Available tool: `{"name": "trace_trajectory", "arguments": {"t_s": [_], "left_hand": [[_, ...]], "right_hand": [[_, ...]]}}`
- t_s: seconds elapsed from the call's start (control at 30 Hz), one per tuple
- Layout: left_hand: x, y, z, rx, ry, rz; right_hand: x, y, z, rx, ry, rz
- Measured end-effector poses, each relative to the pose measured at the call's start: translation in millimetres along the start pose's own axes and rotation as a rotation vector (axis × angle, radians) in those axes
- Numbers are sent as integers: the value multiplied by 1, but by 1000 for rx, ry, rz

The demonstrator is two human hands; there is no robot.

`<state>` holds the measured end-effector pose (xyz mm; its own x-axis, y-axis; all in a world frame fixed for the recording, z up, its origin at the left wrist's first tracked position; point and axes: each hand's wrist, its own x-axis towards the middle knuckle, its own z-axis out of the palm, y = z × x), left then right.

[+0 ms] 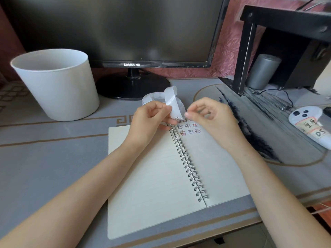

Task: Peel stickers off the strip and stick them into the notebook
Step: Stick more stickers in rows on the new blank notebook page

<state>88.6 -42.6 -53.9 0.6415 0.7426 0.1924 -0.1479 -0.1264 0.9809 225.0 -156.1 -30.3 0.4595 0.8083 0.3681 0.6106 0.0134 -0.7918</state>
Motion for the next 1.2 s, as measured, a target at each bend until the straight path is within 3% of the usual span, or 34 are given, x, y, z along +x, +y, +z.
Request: {"name": "trace_trajectory", "arguments": {"t_s": [0.27, 0.47, 1.2], "left_hand": [[-1, 1, 0, 48, -22, 25], [-2, 5, 0, 6, -66, 14], [-3, 3, 0, -15, -119, 60]], "right_hand": [[-1, 4, 12, -74, -26, -67], [-1, -1, 11, 81, 47, -90], [-3, -3, 13, 66, 48, -30]]}}
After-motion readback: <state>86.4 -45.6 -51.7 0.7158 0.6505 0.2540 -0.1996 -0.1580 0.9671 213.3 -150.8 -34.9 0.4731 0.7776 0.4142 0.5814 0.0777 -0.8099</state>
